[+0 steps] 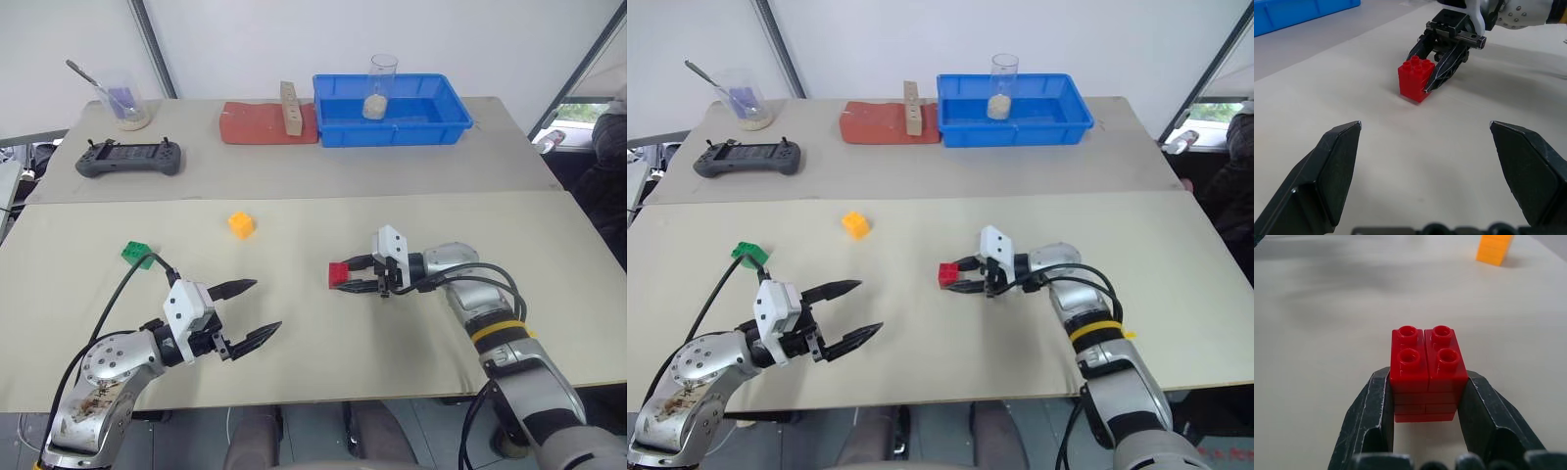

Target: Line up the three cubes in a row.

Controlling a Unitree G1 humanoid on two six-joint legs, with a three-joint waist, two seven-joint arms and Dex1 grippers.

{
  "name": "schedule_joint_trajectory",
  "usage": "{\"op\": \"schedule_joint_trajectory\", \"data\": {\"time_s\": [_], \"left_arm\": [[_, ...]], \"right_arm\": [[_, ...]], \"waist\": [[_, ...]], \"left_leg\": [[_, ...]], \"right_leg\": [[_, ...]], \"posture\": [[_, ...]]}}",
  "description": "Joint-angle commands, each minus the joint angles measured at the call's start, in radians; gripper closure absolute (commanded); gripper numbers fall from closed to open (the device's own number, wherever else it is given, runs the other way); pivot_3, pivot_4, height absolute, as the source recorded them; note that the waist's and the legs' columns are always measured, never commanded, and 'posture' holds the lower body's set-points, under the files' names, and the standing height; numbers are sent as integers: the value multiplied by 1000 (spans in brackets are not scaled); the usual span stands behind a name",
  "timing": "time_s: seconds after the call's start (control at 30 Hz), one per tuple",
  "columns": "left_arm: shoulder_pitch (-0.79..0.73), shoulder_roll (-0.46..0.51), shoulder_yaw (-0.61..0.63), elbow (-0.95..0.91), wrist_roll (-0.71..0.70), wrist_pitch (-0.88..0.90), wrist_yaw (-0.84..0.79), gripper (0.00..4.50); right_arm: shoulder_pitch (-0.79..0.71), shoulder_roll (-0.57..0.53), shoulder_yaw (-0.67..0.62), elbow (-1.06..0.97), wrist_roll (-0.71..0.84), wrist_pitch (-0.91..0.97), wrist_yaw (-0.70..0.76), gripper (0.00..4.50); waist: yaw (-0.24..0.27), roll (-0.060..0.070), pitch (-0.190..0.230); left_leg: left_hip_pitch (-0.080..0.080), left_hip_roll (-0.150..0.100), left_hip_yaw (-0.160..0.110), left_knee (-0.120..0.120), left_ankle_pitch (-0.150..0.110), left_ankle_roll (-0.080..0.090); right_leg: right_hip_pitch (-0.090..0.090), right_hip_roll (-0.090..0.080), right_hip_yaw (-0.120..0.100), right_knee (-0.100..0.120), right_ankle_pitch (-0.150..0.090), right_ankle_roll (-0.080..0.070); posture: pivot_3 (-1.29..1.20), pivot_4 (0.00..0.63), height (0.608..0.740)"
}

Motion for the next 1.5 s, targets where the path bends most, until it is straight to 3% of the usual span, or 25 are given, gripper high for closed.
{"op": "schedule_joint_trajectory", "data": {"time_s": [0.03, 0.1, 0.17, 0.37, 0.53, 0.8, 0.93, 1.1, 1.23, 1.5], "left_arm": [[11, -2, 12, -51, 10, -32, 17, 0], [16, 0, 10, -54, 14, -37, 22, 0], [22, 1, 9, -57, 15, -41, 26, 0], [22, -1, 1, -53, 20, -47, 36, 0], [47, -23, 46, -42, 42, -44, 104, 0], [218, -155, 226, -68, 87, -42, 333, 0], [180, -217, 319, 15, 118, -40, 472, 0], [49, -242, 349, 137, 152, -30, 583, 0], [-31, -258, 295, 223, 207, -78, 605, 0], [-126, -251, 312, 347, 238, -117, 657, 0]], "right_arm": [[-36, 16, -3, 52, -29, -92, 15, 3072], [-42, 25, -8, 73, -31, -98, 22, 3072], [-46, 28, -13, 82, -30, -100, 38, 2035], [-59, 9, -38, 81, -14, -98, 77, 42], [2, -75, -98, -127, 60, 28, 87, 42], [166, -157, -192, -765, 228, 524, -162, 42], [181, -147, -189, -944, 290, 680, -264, 42], [158, -138, -172, -1036, 346, 784, -324, 42], [137, -138, -167, -1033, 359, 796, -334, 42], [124, -158, -173, -1017, 345, 785, -343, 42]], "waist": [[-1, 0, 0], [-3, 0, 0], [-3, 0, 0], [-2, 0, 0], [0, 1, 0], [-2, 0, 0], [5, 0, 1], [21, -1, 1], [25, -2, 1], [23, -3, 0]], "left_leg": [[0, 0, 0, 0, 0, 0], [1, 1, 0, 0, 0, 0], [1, 1, 0, 0, 0, 0], [2, 2, 0, 0, 0, 0], [1, 1, 1, 0, 0, 0], [1, 4, 1, -1, -1, -1], [1, 4, 1, -1, -1, -1], [2, 4, 1, 0, -1, -1], [2, 3, 1, 0, -1, -1], [-2, 4, 1, 0, -2, -2]], "right_leg": [[0, 0, 0, 0, 0, 0], [0, 1, 0, 1, 0, 0], [0, 1, 0, 1, 0, 0], [0, 2, 0, 1, 0, 0], [0, 1, 0, 1, 0, -1], [-2, 3, 0, 1, -3, 1], [-1, 3, 0, 1, -6, -5], [-1, 3, -1, 0, -4, -6], [0, 2, -1, 0, -3, -6], [-3, 3, -1, -1, 2, -4]], "posture": [[0, 150, 740], [0, 150, 740], [0, 150, 740], [0, 150, 740], [0, 150, 740], [0, 150, 740], [0, 150, 740], [0, 150, 740], [0, 150, 740], [0, 150, 740]]}}
